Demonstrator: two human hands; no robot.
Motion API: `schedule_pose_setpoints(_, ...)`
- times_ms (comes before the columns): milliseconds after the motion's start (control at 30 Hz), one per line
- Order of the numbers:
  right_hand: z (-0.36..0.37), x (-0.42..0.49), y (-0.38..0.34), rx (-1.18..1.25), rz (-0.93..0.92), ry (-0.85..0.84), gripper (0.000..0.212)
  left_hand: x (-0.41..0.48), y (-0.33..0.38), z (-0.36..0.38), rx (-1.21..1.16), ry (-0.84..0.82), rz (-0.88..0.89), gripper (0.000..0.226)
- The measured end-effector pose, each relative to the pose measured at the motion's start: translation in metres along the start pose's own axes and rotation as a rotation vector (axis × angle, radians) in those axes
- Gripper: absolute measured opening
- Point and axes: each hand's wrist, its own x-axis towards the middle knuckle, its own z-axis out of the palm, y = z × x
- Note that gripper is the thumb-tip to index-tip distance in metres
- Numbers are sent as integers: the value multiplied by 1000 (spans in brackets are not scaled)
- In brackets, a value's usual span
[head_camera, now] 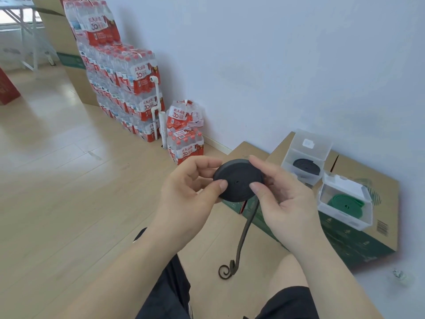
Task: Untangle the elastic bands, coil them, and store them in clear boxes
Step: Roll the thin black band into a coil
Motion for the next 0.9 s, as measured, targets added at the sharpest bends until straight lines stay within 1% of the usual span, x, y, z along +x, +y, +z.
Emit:
schedule_pose_setpoints(33, 0, 0, -1, -22, -22, 7, 60, 0, -1, 0, -2, -15, -6, 36)
schedule_pose_setpoints(67, -1, 1, -1, -63, -50, 4, 61, 0, -2, 0, 55, -28, 2, 37)
schedule_pose_setpoints(100, -2, 2, -2, -121, -89, -15, 59, -1, -2, 0, 165, -42, 31, 40)
schedule_pose_setpoints(167, -4, 7, 0, -245, -182, -83, 54, -4, 0, 0, 407, -60, 141, 47)
schedule_pose_setpoints(233, -5, 11, 1, -314, -233, -131, 49, -4, -2, 0, 511, -98, 259, 51)
schedule_pose_setpoints(267, -6, 12, 0, -314, -217, -128, 45, -4, -1, 0, 526, -110, 295, 52)
schedule_pose_setpoints(333, -6, 13, -3, -228, -91, -84, 40, -4, 2, 2, 475, -87, 272, 48)
schedule_pose_setpoints(400, -5, 11, -4, -87, 35, -16, 39, -1, 5, 3, 320, -31, 165, 44)
schedule_pose_setpoints(500, -2, 5, -3, 29, 66, 21, 44, 1, 5, 4, 86, 29, 89, 38)
schedule_pose_setpoints(567, 0, 4, -2, 37, 37, 30, 46, 3, 3, 5, 43, 40, 75, 33)
schedule_pose_setpoints(600, -1, 4, -1, 2, 16, 28, 48, 3, 1, 5, 94, 35, 79, 30)
schedule_pose_setpoints(700, -7, 11, -2, -242, -147, -3, 44, 4, -4, 5, 427, 4, 176, 23)
schedule_pose_setpoints(733, -10, 14, -2, -304, -193, -19, 42, 4, -4, 6, 495, -8, 223, 26)
schedule_pose_setpoints(800, -15, 21, -5, -377, -236, -68, 39, 6, -3, 7, 589, -49, 333, 40)
schedule_pose_setpoints(867, -18, 26, -8, -410, -225, -87, 33, 10, 3, 12, 674, -105, 446, 46)
schedule_pose_setpoints(900, -19, 27, -9, -390, -181, -67, 29, 11, 6, 15, 665, -116, 458, 46)
